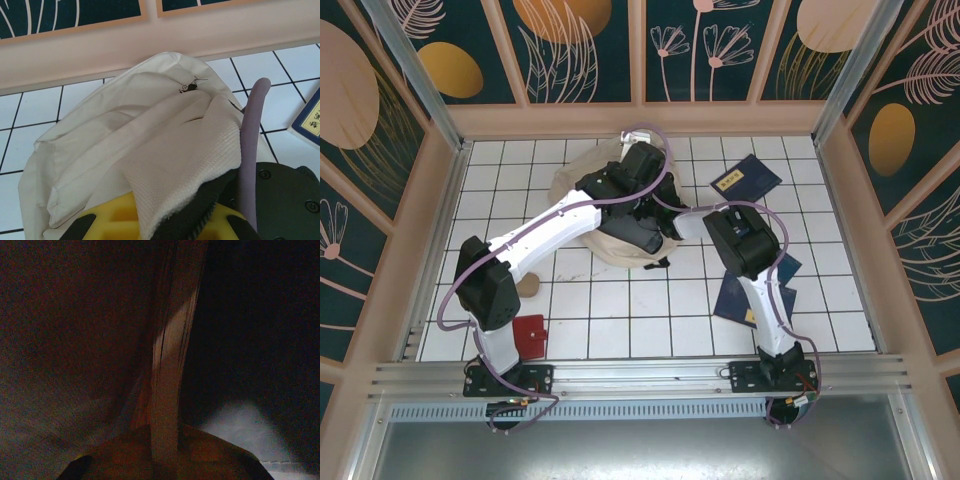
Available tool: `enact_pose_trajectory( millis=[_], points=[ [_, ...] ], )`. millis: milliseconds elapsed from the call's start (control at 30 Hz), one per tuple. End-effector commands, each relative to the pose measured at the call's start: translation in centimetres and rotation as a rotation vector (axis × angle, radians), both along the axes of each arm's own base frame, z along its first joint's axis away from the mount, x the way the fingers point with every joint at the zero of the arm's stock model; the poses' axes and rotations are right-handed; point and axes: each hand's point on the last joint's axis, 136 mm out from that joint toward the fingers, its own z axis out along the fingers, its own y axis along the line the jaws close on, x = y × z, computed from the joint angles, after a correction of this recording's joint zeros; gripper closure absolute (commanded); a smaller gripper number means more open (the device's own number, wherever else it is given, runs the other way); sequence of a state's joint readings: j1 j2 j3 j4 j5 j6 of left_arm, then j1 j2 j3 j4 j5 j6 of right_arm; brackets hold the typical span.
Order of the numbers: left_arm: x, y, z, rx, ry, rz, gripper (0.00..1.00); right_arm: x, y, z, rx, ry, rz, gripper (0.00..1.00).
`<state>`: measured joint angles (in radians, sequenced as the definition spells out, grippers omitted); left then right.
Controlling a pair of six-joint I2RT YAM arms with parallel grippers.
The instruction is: Pack the student bag
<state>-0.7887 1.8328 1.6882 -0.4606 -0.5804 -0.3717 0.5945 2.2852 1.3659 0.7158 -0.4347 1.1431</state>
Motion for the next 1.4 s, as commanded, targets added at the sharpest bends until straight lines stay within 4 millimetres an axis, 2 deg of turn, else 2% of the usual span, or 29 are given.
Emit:
enact_pose_trajectory(
  millis=[0,67,100,133,367,667,767,867,933,1033,1200,1267,1367],
  points=[
    [0.2,0.6,3.1,-0.089,-0.072,0.039,1.0,1.6,0.0,3.4,0.049,-0.108,-0.073,0.92],
    [0.3,0.8,2.9,-0.088,-0.071,0.048,1.0,1.0,-0.2,3.4,0.039,-0.091,-0.062,0.59],
    [0.4,1.0,2.8,-0.088,-0.068,0.055,1.0,0.7,-0.3,3.5,0.037,-0.084,-0.056,0.5],
    [0.4,1.1,2.7,-0.088,-0.067,0.059,1.0,0.2,-0.4,3.6,0.035,-0.076,-0.045,0.46],
    [0.9,1.8,2.3,-0.101,-0.061,0.085,1.0,-4.4,-2.1,5.7,0.038,-0.028,-0.008,0.43],
    [1.1,2.7,2.2,-0.086,-0.068,0.112,1.0,-10.5,-5.6,4.3,-0.093,0.067,-0.003,0.45],
    [0.9,3.7,1.9,-0.076,-0.07,0.135,1.0,-12.8,-6.6,5.4,-0.09,0.03,0.028,0.47],
    [0.7,5.1,1.2,-0.067,-0.071,0.17,1.0,-14.3,-8.5,5.9,-0.221,-0.052,0.013,0.47],
    [0.7,6.5,0.4,-0.063,-0.068,0.209,0.99,-14.3,-11.6,5.3,-0.387,-0.092,-0.071,0.46],
    [0.0,9.0,0.6,-0.072,-0.085,0.26,0.99,-14.1,-17.1,5.4,-0.573,-0.125,-0.198,0.46],
    [-0.7,12.3,0.8,-0.069,-0.106,0.321,0.99,-13.6,-26.2,4.4,-0.727,-0.035,-0.365,0.44],
    [-1.0,12.3,0.9,-0.082,-0.106,0.301,0.98,-13.5,-29.5,3.6,-0.761,0.026,-0.425,0.44],
    [-1.4,9.7,-0.7,-0.144,-0.031,0.166,0.92,-13.7,-33.7,2.3,-0.819,0.108,-0.509,0.44]
  ],
)
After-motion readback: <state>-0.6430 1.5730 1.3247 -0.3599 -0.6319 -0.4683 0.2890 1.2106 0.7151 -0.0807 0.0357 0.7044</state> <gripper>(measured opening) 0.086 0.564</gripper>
